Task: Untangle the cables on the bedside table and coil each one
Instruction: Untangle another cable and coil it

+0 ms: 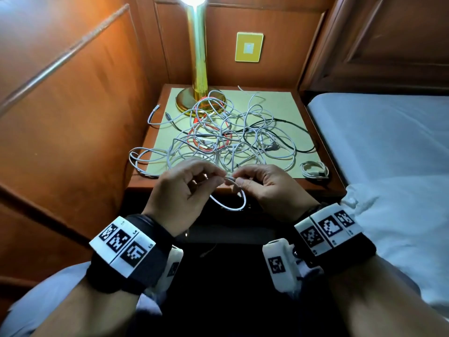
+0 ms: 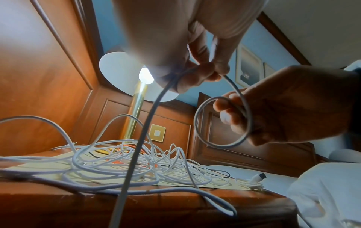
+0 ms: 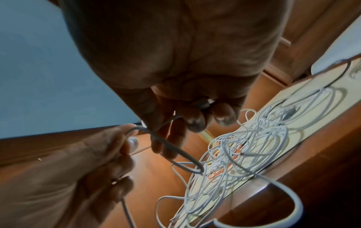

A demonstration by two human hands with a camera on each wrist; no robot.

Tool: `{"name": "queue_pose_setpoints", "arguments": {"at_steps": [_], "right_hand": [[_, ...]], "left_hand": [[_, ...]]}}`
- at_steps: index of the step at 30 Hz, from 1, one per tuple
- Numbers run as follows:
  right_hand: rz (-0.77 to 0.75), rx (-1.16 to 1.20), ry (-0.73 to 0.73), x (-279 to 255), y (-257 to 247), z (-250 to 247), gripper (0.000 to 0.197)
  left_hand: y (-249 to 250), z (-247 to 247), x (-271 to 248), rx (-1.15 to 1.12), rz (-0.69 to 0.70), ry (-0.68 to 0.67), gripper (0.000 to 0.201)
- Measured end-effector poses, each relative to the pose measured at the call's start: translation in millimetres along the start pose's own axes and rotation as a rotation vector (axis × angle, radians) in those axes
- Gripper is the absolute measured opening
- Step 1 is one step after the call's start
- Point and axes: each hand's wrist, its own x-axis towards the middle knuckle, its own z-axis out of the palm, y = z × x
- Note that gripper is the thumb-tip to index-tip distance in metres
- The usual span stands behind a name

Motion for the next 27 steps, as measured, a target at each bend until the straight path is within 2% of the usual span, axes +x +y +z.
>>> {"name": "queue_pose_setpoints", "arguments": {"at_steps": [2, 5, 7, 10, 14, 17, 19, 23, 27], "right_hand": [[0.019, 0.135, -0.066, -1.1, -2.4, 1.4, 0.017], [0.032, 0.248, -0.087, -1.1, -5.3, 1.2, 0.028], [0.055, 0.313, -0.092, -1.1, -7.0, -0.5, 0.030], [0.119, 0.356, -0.080, -3.5, -12.1, -4.6, 0.032], [0.129, 0.375, -0.096, -4.2, -11.3, -5.3, 0.040], [0.111, 0.352, -0.108, -4.0, -10.6, -5.7, 0.037], [0.113, 0.337, -0.097, -4.8, -10.4, -6.0, 0.035], [0.118, 0.316, -0.024, -4.9, -6.3, -8.0, 0.025], [0.141, 0.423, -0.080, -8.1, -7.9, -10.6, 0.024]], "left_hand": [[-5.2, -1.6, 0.3, -0.090, -0.154, -0.021, 0.020], [-12.1, -0.6, -0.3, -0.180, -0.336, -0.155, 0.021], [-13.8, 2.0, -1.0, -0.196, -0.361, -0.186, 0.014], [-15.4, 1.6, 0.4, -0.206, -0.404, -0.149, 0.023], [-14.0, 3.6, 1.7, -0.290, -0.440, -0.201, 0.011], [-14.6, 6.3, 0.2, -0.309, -0.463, -0.230, 0.022], [-15.4, 6.4, 1.1, -0.304, -0.474, -0.212, 0.029], [-17.6, 3.6, 1.6, -0.172, -0.465, -0.120, 0.032], [-15.8, 4.6, 3.1, -0.200, -0.474, -0.038, 0.028]]}}
